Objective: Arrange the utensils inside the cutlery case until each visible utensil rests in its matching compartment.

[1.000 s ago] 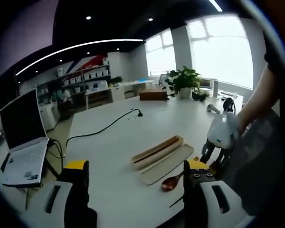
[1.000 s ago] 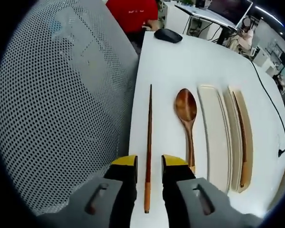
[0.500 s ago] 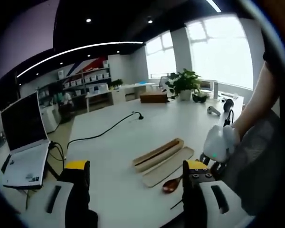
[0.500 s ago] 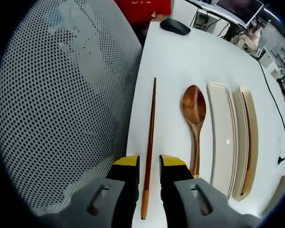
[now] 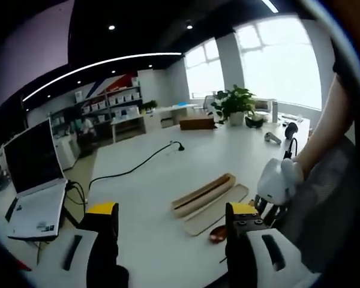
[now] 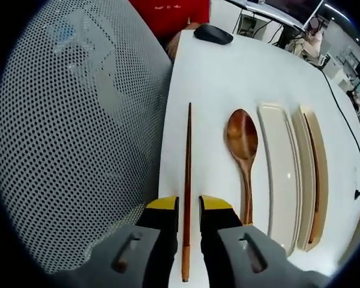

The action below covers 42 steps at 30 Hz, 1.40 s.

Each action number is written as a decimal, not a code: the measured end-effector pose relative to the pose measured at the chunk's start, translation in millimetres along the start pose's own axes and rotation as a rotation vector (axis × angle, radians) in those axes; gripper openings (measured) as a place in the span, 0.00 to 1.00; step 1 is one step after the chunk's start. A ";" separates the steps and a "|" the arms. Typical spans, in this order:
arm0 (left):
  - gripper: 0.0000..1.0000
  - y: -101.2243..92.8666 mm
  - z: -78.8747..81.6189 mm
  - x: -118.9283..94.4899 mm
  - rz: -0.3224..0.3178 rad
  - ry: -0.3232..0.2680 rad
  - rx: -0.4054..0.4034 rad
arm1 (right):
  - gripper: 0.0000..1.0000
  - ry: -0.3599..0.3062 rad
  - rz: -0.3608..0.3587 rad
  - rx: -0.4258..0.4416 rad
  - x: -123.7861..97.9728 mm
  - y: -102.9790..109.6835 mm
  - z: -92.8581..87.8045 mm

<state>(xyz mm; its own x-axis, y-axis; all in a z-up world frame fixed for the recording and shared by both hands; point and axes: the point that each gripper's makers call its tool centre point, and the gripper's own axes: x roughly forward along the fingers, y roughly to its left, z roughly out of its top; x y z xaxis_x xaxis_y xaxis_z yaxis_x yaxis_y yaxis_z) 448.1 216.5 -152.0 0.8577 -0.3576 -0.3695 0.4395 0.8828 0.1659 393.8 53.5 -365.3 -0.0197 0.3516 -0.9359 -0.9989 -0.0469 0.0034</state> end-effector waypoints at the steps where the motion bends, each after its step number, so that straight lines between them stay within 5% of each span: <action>1: 0.75 0.3 -0.7 -0.1 0.001 0.003 0.000 | 0.11 0.000 0.001 0.002 0.5 -0.4 0.1; 7: 0.75 2.0 -0.3 -1.3 0.009 0.000 0.002 | 0.11 0.007 -0.001 0.027 1.5 -0.7 -0.1; 14: 0.73 -0.9 -6.6 1.0 -0.002 0.041 0.030 | 0.10 0.098 -0.004 -0.028 1.6 2.3 1.1; 22: 0.72 8.7 -4.4 -2.8 0.027 0.018 0.012 | 0.07 0.034 0.017 0.007 1.7 -2.3 1.8; 38: 0.73 5.5 -0.5 -0.2 0.036 0.015 0.070 | 0.01 0.074 -0.003 -0.038 1.6 1.7 2.3; 42: 0.73 2.4 -2.4 1.4 0.024 0.027 0.079 | 0.01 0.038 0.005 -0.051 0.1 1.3 2.5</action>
<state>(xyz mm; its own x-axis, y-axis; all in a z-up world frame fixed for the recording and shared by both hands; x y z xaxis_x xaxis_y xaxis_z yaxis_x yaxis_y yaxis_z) 449.8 218.8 -154.3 0.8613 -0.3274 -0.3884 0.4395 0.8637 0.2466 392.5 55.8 -364.6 -0.0216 0.3151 -0.9488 -0.9953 -0.0961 -0.0092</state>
